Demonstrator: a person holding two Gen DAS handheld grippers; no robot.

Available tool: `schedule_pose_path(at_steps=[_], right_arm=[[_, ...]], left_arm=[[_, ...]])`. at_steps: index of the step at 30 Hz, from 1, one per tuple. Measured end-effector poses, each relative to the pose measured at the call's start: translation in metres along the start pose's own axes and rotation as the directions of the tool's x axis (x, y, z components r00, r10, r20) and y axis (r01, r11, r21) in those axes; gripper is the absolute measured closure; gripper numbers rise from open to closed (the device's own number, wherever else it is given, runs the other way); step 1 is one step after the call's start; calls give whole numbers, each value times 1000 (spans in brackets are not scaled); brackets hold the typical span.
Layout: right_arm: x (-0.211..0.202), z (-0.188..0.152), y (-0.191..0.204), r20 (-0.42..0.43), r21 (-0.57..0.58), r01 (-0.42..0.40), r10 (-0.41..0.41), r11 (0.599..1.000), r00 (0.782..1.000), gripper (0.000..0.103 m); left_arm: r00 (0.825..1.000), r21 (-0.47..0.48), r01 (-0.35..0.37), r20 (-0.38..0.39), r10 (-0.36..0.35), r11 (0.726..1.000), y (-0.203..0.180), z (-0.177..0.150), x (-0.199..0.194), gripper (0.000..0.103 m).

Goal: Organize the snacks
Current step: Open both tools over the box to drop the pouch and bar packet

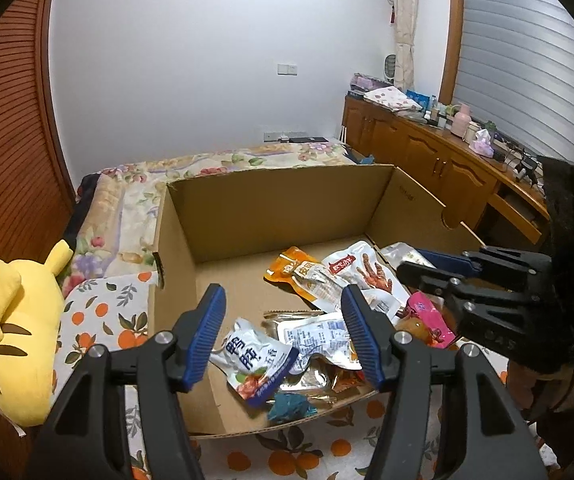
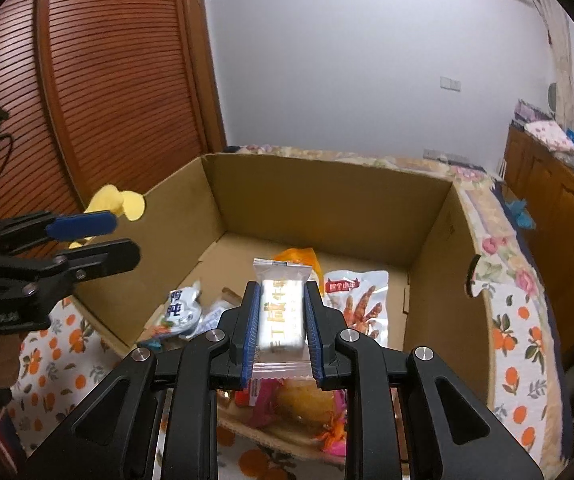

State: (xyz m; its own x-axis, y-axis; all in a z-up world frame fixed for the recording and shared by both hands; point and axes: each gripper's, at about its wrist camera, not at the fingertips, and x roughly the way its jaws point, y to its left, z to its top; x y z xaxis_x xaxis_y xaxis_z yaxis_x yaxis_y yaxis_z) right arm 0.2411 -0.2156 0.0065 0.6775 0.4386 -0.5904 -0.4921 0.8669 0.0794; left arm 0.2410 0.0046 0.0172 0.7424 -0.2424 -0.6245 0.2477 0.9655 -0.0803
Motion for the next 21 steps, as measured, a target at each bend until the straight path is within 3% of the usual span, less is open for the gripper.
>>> schedule_pose_path(at_steps=[12, 21], right_arm=[[3, -5, 3, -8, 26, -22, 22, 999, 1000, 80], [-23, -15, 14, 16, 9, -19, 19, 1000, 1000, 76]], left_arm=[[1000, 8, -8, 17, 8, 1000, -1, -7, -5, 39], [998, 11, -37, 50, 37, 999, -7, -19, -32, 36]])
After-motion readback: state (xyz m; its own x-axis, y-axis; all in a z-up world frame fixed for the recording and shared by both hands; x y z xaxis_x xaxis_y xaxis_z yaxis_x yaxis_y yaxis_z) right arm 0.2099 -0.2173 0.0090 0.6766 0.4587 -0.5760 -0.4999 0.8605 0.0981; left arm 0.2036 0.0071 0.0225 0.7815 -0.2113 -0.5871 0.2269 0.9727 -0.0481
